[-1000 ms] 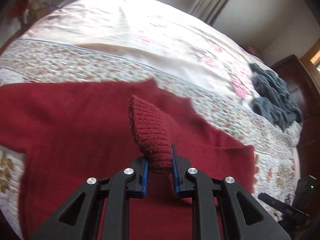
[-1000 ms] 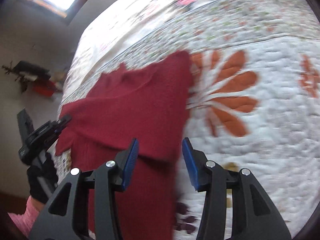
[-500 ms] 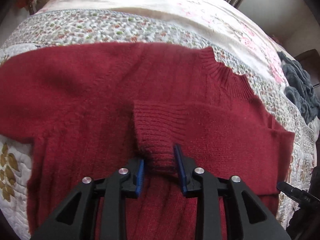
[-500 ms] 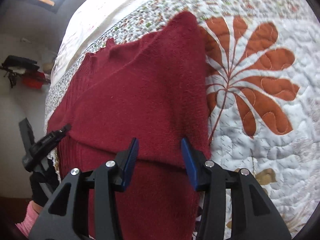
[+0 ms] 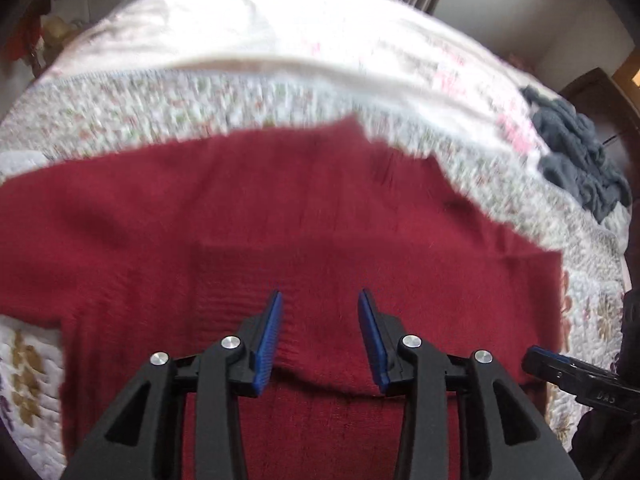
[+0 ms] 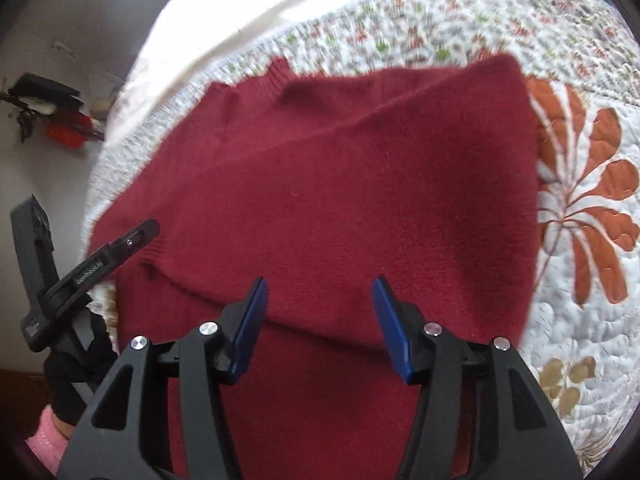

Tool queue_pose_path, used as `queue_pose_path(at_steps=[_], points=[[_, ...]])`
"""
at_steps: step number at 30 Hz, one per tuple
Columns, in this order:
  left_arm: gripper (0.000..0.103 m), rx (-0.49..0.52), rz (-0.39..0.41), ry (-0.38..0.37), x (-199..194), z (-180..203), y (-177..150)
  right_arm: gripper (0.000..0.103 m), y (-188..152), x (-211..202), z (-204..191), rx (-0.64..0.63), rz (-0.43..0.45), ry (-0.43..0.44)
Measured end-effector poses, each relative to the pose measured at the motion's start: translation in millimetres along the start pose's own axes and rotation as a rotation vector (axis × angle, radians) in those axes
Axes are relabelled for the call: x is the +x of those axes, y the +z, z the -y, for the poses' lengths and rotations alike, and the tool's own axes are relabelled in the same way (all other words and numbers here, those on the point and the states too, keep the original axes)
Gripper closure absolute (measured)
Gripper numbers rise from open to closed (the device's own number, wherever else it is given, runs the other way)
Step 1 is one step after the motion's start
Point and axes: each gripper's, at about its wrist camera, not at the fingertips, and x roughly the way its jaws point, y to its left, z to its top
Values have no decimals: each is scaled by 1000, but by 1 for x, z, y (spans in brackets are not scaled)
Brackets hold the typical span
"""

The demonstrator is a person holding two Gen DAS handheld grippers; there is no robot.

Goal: Fold small clothes

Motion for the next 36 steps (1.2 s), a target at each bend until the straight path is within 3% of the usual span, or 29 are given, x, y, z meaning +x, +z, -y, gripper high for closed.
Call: queue_pose_path(at_steps=[6, 11, 14, 17, 24, 31, 36], points=[[61, 84, -2, 54, 23, 4, -10, 49, -2, 26, 7, 18, -18, -38], [61, 24, -30, -17, 10, -8, -1, 46, 2, 24, -3, 9, -16, -70], [60, -31, 5, -42, -20, -27, 0, 46, -2, -1, -15, 12, 39, -24], [54, -102, 41, -21, -51, -65, -6, 46, -8, -12, -27, 9, 52, 23], [53, -342, 65, 108, -90, -186, -42, 44, -23, 9, -64, -43, 9, 42], [53, -587, 174, 85, -110, -297, -57, 44, -28, 26, -82, -50, -3, 37], [53, -743, 235, -31, -106, -350, -56, 44, -28, 29, -87, -54, 2, 15]])
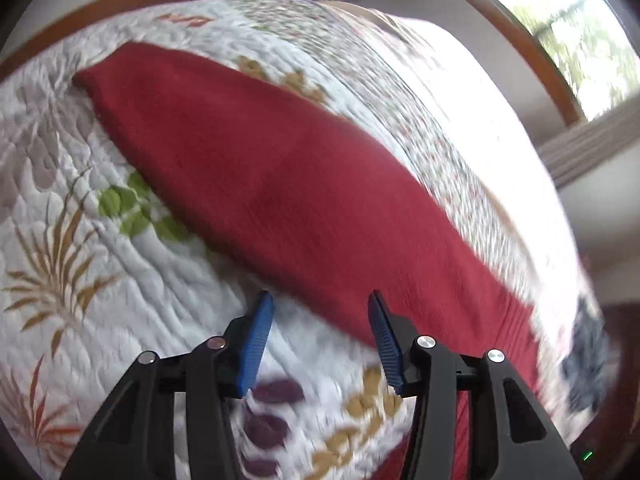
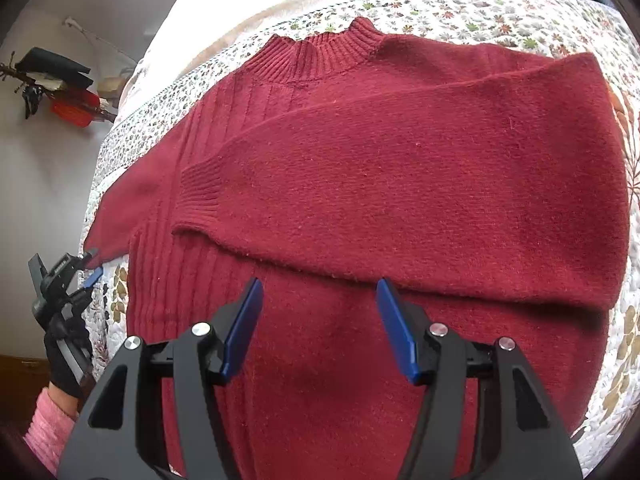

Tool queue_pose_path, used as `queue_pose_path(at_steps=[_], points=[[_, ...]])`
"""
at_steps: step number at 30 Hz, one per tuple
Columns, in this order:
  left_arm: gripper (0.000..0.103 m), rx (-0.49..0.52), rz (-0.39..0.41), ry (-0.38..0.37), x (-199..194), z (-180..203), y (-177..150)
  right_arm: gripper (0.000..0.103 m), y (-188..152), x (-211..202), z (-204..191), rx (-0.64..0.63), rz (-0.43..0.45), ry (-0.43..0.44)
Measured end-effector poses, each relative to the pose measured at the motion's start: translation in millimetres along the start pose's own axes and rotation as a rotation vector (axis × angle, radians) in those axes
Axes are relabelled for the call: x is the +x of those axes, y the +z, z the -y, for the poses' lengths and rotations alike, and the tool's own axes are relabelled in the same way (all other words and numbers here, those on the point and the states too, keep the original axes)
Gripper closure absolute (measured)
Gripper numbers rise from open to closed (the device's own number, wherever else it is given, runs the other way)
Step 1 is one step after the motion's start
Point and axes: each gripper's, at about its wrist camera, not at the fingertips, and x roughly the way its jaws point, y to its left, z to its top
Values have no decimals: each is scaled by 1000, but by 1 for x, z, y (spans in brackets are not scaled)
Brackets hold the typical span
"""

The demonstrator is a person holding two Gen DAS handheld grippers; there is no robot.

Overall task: Fold small clothes
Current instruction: 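Grasp the other sleeve cuff with the left gripper and lift it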

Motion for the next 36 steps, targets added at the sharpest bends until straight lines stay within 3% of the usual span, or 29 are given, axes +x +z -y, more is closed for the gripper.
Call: queue_pose_path(at_steps=[4, 10, 11, 15, 18, 26, 36], points=[[53, -159, 6, -82, 10, -32, 23, 44, -1, 2, -7, -11, 11, -19], [57, -236, 50, -87, 13, -49, 48, 44, -7, 6, -11, -2, 7, -27], [62, -239, 57, -85, 13, -50, 50, 44, -8, 6, -11, -1, 6, -30], [87, -173, 89, -62, 7, -39, 56, 44, -12, 7, -11, 8, 4, -33], [95, -113, 115, -66, -3, -26, 57, 44, -14, 5, -10, 10, 6, -39], [96, 74, 141, -147, -28, 37, 37, 44, -18, -3, 1, 39, 18, -40], [96, 275, 66, -292, -30, 136, -28, 44, -24, -14, 13, 49, 36, -34]])
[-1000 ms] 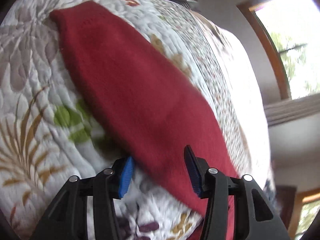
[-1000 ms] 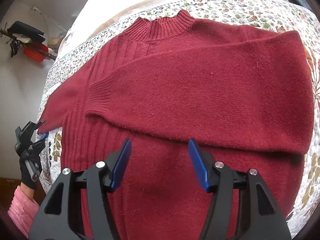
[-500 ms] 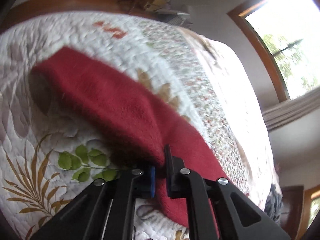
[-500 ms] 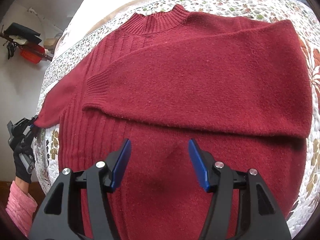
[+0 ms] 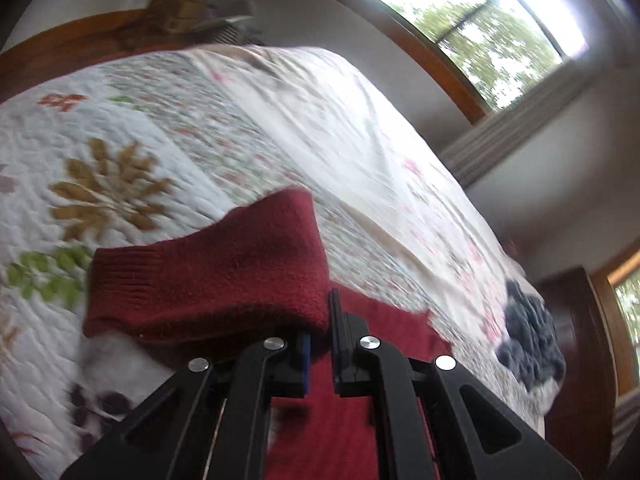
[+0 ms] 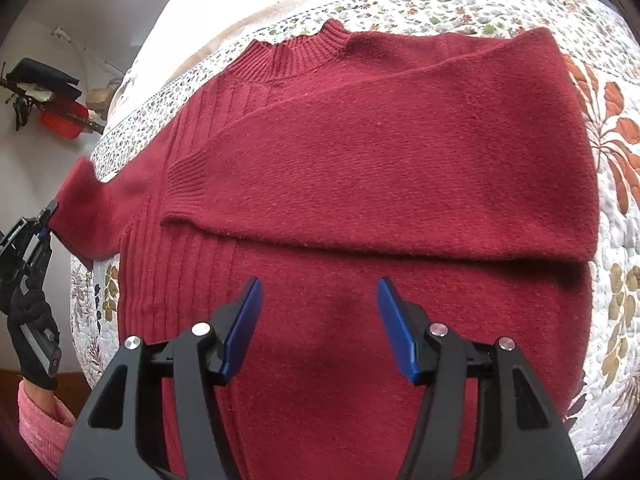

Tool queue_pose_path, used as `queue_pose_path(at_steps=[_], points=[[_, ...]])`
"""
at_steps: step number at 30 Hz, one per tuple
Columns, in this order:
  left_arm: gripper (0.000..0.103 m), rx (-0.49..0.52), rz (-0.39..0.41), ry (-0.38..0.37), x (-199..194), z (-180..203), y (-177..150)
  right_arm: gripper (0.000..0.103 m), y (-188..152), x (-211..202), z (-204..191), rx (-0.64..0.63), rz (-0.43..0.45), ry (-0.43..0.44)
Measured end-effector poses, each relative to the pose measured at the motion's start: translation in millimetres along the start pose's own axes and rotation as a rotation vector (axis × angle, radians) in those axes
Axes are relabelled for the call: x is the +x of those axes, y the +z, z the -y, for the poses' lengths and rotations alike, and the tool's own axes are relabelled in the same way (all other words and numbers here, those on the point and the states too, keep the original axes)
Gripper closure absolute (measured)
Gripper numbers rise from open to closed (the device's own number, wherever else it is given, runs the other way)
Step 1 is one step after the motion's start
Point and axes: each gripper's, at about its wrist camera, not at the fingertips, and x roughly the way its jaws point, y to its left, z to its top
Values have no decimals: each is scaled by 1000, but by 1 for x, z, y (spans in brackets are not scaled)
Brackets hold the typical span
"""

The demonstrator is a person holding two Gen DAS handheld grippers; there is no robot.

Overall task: Fold small clothes
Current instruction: 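Grasp the other sleeve cuff with the left gripper and lift it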

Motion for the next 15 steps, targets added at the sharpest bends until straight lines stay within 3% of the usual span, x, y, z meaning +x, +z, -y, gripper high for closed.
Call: queue_pose_path(at_steps=[11, 15], points=[[96, 58, -126, -124, 62, 82, -73, 44, -5, -13, 28, 31, 15, 2], [96, 71, -170, -113, 86, 93, -100, 44, -4, -18, 36, 36, 20, 8]])
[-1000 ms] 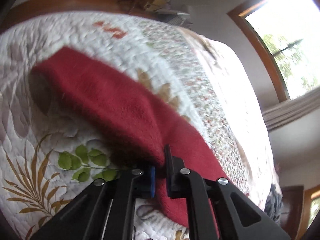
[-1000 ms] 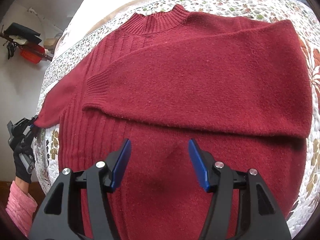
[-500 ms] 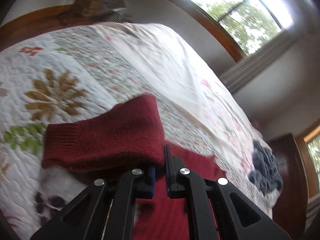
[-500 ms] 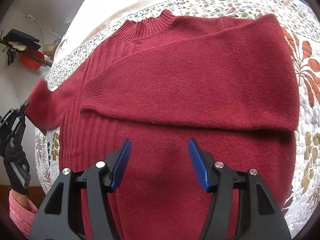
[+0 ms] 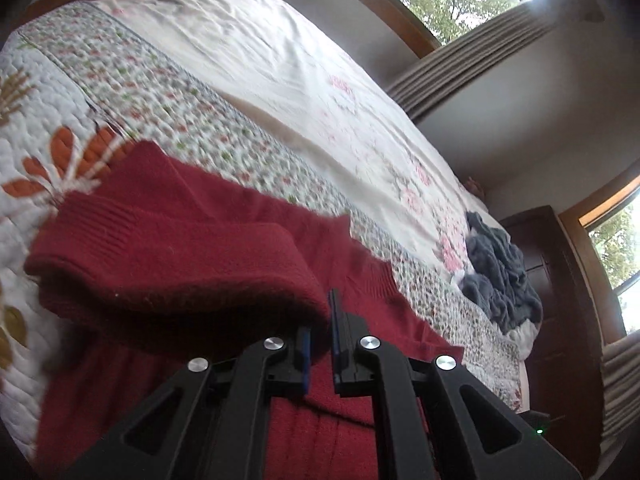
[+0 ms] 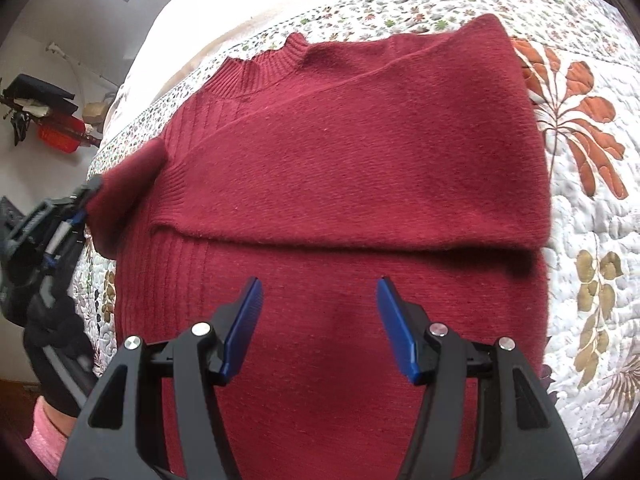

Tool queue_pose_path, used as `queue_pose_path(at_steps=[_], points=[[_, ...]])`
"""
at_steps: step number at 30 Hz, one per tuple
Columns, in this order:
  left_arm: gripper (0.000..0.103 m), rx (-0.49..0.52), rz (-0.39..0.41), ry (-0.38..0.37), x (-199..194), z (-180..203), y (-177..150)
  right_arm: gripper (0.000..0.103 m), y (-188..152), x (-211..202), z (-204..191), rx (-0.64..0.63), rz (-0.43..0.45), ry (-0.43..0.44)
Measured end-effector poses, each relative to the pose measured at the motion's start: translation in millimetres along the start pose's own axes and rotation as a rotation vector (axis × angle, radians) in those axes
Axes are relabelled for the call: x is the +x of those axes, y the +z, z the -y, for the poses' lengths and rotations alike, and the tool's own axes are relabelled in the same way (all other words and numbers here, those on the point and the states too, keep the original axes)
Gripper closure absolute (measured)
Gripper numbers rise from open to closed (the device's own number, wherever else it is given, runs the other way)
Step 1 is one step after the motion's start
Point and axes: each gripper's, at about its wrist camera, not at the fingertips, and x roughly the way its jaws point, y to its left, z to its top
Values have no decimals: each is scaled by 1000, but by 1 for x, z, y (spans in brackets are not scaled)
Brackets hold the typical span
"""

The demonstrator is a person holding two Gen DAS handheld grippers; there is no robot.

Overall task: Fold small clothes
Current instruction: 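Grasp the other sleeve cuff with the left gripper and lift it, then fold the held sleeve across the sweater body with the left gripper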

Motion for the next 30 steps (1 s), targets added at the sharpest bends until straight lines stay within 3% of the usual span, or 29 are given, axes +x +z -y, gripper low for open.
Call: queue_pose_path(at_steps=[9, 15, 19, 21, 24, 26, 28, 30], points=[[95, -60, -129, 69, 49, -37, -35, 44, 1, 1, 10, 19, -11, 13], [90, -8, -158, 49, 19, -31, -32, 44, 14, 3, -5, -9, -17, 27], [81, 64, -100, 85, -32, -36, -17, 44, 32, 10, -38, -72, -23, 70], [72, 97, -42, 141, -58, -44, -2, 43, 42, 19, -62, -108, -30, 101], [70, 124, 24, 232, -81, -61, 20, 43, 54, 39, -99, -146, -52, 153], [70, 108, 40, 273, -88, -72, 30, 43, 65, 61, -127, -159, -89, 207], [70, 51, 47, 261, -94, -87, 37, 43, 70, 81, -146, -164, -127, 238], [70, 26, 48, 254, -95, -91, 40, 44, 76, 107, -163, -174, -170, 215]])
